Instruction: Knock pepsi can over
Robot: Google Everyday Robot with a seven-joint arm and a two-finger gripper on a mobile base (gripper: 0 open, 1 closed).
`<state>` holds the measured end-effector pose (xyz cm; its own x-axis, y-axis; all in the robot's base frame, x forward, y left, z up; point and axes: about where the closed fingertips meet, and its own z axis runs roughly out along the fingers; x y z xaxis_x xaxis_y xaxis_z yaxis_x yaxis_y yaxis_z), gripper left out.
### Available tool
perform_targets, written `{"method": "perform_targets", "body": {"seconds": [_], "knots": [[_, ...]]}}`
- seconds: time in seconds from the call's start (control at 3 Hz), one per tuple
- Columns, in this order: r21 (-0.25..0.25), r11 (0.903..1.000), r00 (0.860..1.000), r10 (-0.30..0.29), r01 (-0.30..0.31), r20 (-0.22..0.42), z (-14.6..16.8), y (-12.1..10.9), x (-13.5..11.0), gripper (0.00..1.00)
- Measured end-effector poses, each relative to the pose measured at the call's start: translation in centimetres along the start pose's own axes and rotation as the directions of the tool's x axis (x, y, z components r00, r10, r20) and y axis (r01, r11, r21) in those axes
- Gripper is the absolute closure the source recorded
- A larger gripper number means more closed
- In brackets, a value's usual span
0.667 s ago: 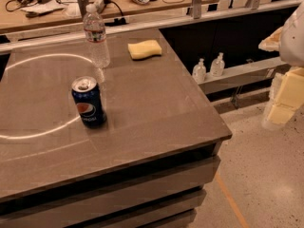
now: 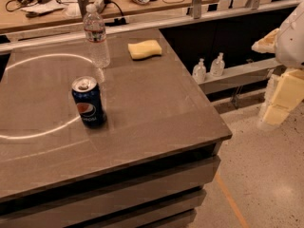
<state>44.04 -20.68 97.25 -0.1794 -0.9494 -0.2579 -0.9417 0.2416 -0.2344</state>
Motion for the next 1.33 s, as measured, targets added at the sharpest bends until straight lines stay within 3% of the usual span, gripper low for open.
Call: {"method": "perform_targets", "body": {"seconds": [0.33,0.67,1.0,1.33], "knots": [[-0.078,0.9894,0.974,-0.104,0.122,0.201,3.3,0.8,-4.2,0.00],[-0.135,0.9558,0.914,-0.200,0.261,0.354,5.8,2.7,-9.2,0.00],[-0.159,0.9001,0.826,-0.287,0.406,0.486,7.0,4.9,-14.4,0.00],[-0.159,0.9001,0.826,-0.287,0.406,0.486,7.0,4.9,-14.4,0.00]]}}
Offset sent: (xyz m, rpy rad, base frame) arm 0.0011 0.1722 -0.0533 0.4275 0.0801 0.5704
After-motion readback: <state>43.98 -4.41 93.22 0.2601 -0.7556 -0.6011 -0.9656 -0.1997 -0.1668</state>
